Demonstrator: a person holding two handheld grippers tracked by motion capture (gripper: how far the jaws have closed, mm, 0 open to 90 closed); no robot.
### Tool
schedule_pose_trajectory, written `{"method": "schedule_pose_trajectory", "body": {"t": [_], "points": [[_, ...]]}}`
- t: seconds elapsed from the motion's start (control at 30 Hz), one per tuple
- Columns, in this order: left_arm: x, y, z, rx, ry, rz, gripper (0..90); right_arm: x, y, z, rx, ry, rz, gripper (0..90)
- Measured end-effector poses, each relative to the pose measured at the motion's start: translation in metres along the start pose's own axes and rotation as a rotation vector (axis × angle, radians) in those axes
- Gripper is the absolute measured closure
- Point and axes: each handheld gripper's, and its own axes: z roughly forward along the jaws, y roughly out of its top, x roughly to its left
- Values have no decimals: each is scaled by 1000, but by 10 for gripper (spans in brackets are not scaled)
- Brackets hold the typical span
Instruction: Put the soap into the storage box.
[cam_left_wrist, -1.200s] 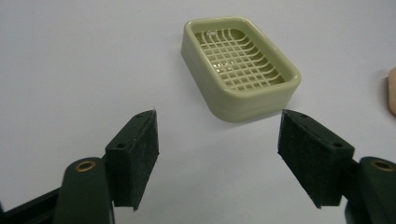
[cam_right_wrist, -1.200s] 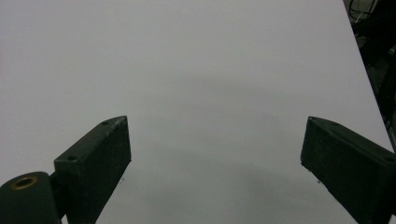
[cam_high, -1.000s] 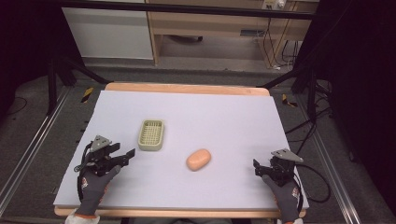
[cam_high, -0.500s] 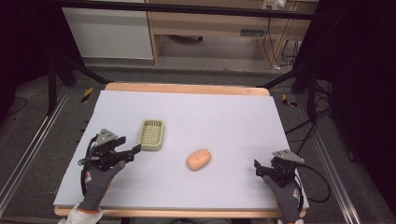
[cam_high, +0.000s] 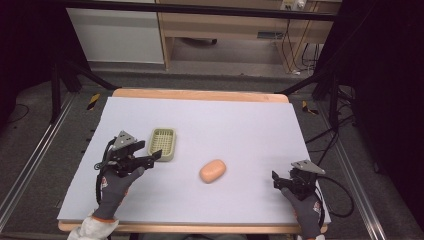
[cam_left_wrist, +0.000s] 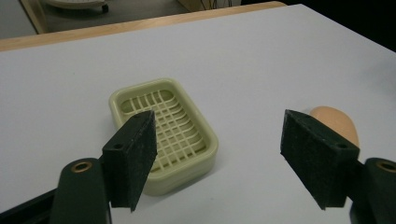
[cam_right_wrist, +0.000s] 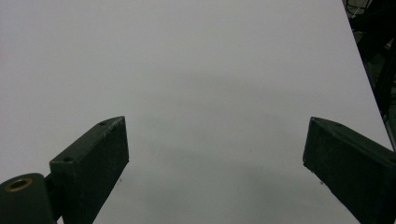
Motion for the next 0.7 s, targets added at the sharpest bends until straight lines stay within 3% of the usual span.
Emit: {"method": "schedule_pose_trajectory", "body": {"t": [0.47, 0.7], "points": [[-23, 20, 23, 32, -45, 40, 250, 1, 4, 0, 2, 14, 4, 69], [-36, 25, 34, 58, -70, 79, 249, 0, 6, 0, 3, 17, 10, 69]]}}
